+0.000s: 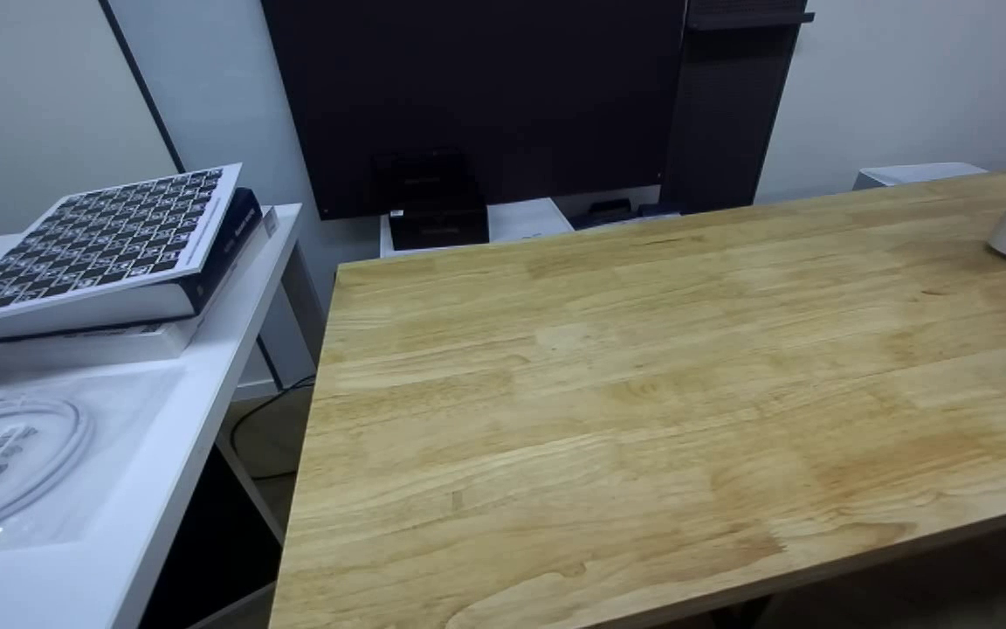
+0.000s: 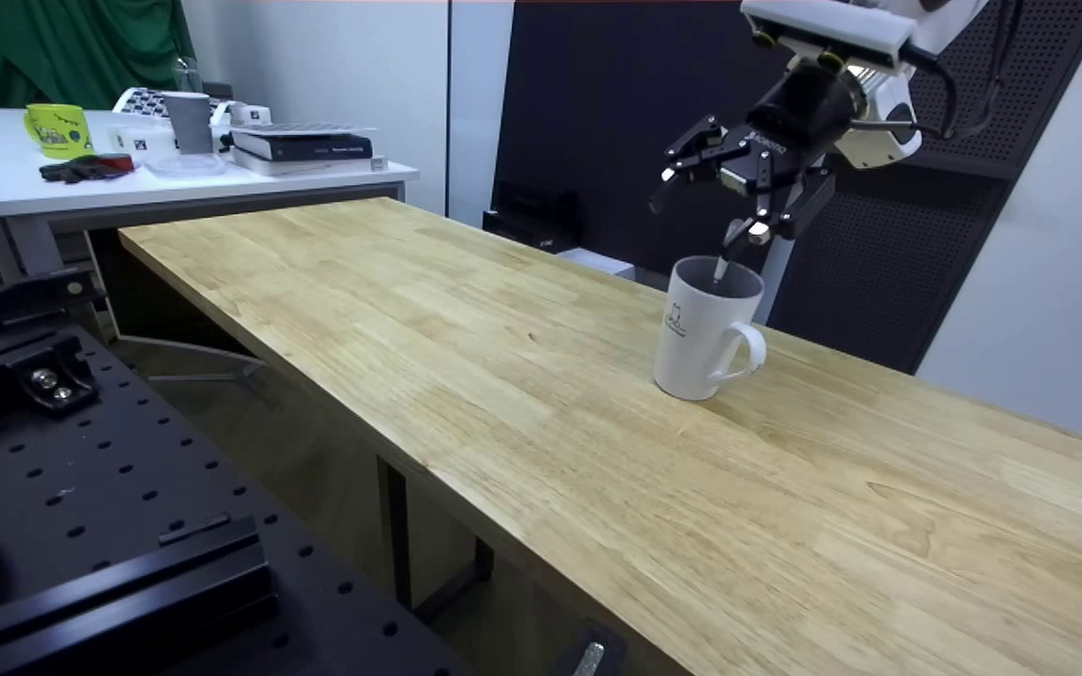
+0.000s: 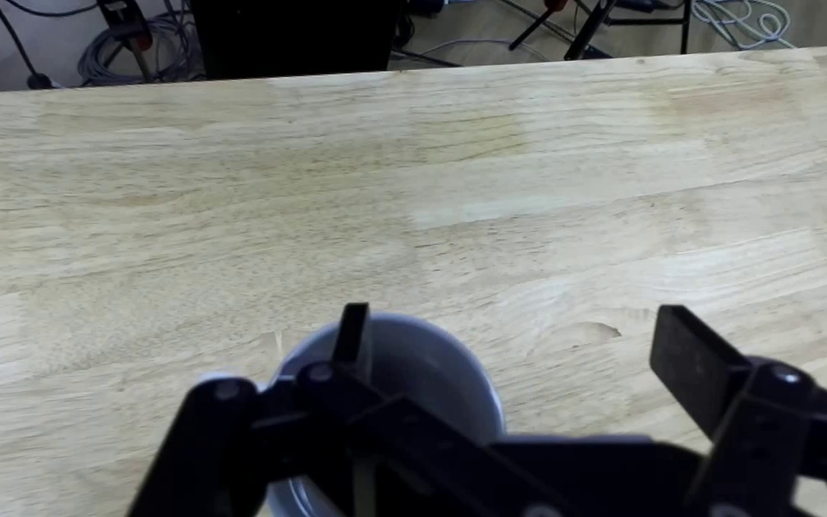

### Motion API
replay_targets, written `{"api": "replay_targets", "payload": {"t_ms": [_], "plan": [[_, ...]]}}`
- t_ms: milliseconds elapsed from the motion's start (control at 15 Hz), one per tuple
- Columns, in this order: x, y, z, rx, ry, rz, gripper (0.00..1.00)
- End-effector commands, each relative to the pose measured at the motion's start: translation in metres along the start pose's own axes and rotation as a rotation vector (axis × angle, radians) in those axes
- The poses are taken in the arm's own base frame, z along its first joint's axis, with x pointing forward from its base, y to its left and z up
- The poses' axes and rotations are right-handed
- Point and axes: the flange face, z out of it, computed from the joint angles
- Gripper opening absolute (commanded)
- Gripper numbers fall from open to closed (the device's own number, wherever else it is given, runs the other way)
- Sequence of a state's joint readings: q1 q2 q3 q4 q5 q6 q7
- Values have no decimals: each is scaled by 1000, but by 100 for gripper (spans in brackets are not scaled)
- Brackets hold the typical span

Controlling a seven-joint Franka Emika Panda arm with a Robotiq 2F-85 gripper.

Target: Place the spoon in the mug

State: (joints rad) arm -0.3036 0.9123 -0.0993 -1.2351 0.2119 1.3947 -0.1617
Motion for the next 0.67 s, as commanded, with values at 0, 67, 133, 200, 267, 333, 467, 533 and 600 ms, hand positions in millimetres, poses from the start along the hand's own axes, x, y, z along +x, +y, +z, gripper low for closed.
{"api": "replay_targets", "payload": {"t_ms": [0, 67, 133, 200, 267, 333, 467, 533, 600], "plan": [[-6, 2, -10, -3, -8, -14, 100], [-8, 1, -13, -8, -6, -18, 100], [-10, -3, -16, -18, -5, -27, 100], [-13, -9, -20, -28, -3, -35, 100], [-16, -19, -24, -43, 4, -45, 100], [-20, -26, -31, -62, 18, -58, 100], [-31, -48, -46, -114, 70, -98, 100], [-37, -60, -54, -146, 107, -121, 100], [-44, -72, -65, -187, 156, -148, 100]]}}
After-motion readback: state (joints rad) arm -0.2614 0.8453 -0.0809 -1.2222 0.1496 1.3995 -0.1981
